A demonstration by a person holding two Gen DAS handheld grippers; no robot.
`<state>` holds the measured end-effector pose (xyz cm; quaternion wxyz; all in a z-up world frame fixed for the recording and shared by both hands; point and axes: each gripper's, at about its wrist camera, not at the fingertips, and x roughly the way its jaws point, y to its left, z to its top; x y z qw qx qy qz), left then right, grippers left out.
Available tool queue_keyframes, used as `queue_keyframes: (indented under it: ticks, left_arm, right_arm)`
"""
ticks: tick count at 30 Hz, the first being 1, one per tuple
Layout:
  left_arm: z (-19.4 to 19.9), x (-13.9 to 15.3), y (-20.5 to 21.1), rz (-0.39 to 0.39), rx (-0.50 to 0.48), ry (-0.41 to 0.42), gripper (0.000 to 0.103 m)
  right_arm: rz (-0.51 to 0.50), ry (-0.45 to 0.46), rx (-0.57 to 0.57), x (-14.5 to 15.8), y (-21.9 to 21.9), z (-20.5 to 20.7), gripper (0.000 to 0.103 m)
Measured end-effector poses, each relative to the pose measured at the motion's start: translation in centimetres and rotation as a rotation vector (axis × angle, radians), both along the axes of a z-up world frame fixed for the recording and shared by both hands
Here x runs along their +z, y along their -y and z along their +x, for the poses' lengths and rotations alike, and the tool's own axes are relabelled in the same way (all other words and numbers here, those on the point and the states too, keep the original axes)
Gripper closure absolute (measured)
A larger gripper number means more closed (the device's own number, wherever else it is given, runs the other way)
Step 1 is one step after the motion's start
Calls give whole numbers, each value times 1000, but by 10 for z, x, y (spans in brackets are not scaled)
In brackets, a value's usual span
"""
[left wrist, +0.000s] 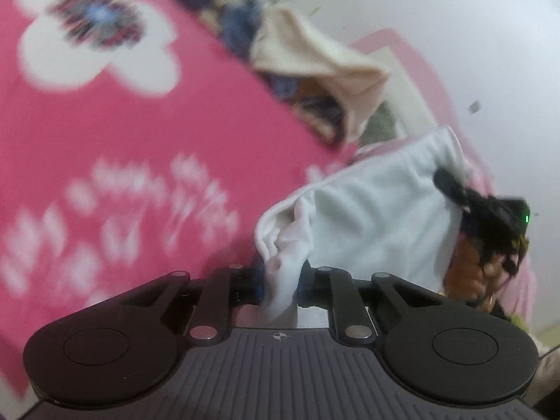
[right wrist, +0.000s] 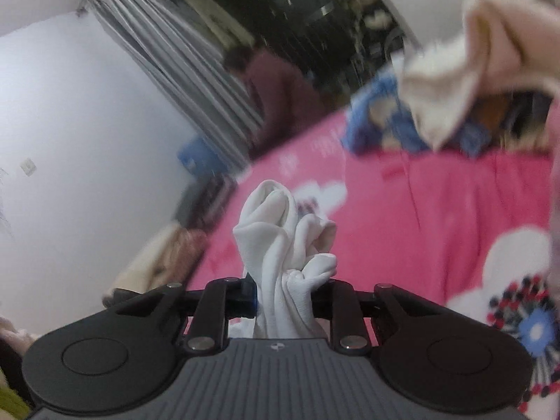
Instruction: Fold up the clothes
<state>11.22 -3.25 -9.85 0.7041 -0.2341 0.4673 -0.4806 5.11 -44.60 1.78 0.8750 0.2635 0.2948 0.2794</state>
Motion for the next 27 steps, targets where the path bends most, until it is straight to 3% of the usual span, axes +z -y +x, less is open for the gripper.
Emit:
queue_keyframes:
  ticks: [7,13,18,20,23,27]
  left_arm:
    - [10,49,36,-113,-22,132,89]
    - [12,98,90,-210,-71,281,89]
    - [11,122,128,-278,-90,346,89]
    - [10,113,128,-271,-91,348,89]
    - [13,89,119,-217,-85,331,88]
    - [25,33,93,-65,-65,258,88]
  right_arm:
    - [-18,194,-65,77,-2,-45,79]
    - [-217,363,-86,152,-14,-77,79]
    - [-373,437,-112,196,-27,-78,79]
    - [-409,440,-91,201,-40,-73,79]
    - [-464,399,-41,183,-70,-62,79]
    - [-520,301,35,127,-120,-50,79]
